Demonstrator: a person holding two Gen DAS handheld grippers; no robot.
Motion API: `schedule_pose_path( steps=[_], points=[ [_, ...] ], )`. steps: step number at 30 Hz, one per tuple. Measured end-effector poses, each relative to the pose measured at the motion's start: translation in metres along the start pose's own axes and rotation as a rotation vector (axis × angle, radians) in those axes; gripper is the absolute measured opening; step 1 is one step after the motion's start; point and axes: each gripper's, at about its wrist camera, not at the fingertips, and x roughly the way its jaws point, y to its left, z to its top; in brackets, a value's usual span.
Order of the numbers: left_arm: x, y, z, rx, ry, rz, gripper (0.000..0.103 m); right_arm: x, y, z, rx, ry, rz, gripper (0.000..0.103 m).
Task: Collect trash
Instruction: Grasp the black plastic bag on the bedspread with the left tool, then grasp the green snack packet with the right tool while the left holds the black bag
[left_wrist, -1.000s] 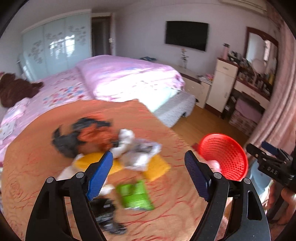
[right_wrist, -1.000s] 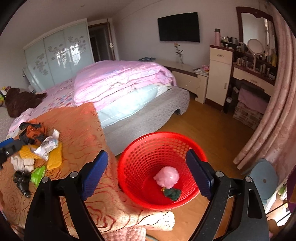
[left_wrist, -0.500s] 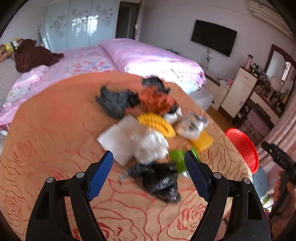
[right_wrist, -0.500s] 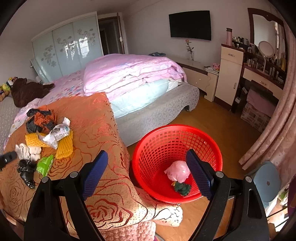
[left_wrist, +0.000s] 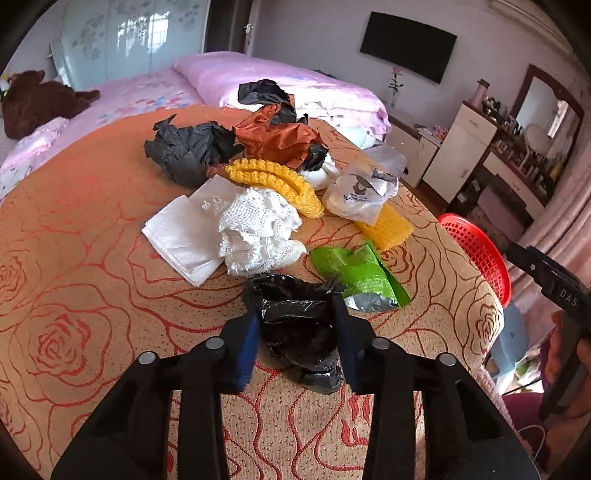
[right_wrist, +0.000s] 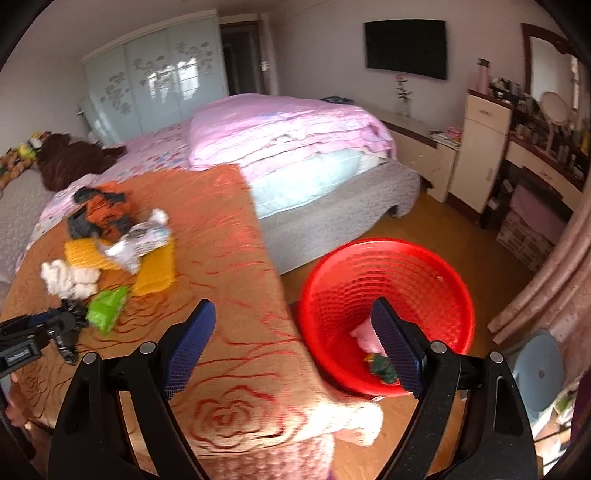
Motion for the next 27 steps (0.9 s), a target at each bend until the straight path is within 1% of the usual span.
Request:
schedule_pose_path(
  steps=[5,10,14,18,25,27],
  points=[
    [-0.01,0.002,-0.005,-0.005,-0.01,0.0,0.03,0.002,0.035,0.0,-0.06,0.021,0.098,0.083],
    [-0.037,0.009,-0.005,-0.011,-0.079,-0.004,0.03,0.012,0.076,0.003,-0.107,0.06,0.184,0.083],
    [-0.058,0.017,-0.005,-0.022,-0.127,0.005,0.029,0.019,0.106,0.003,-0.16,0.068,0.216,0.083],
    [-0.07,0.031,-0.002,-0.067,-0.156,0.023,0.029,0.026,0.128,0.003,-0.206,0.088,0.236,0.083],
    [-0.071,0.047,-0.001,-0.117,-0.162,0.033,0.029,0.043,0.155,-0.001,-0.25,0.12,0.247,0.083],
    [-0.069,0.048,-0.001,-0.119,-0.159,0.034,0.029,0.047,0.164,-0.004,-0.27,0.127,0.248,0.078]
  ],
)
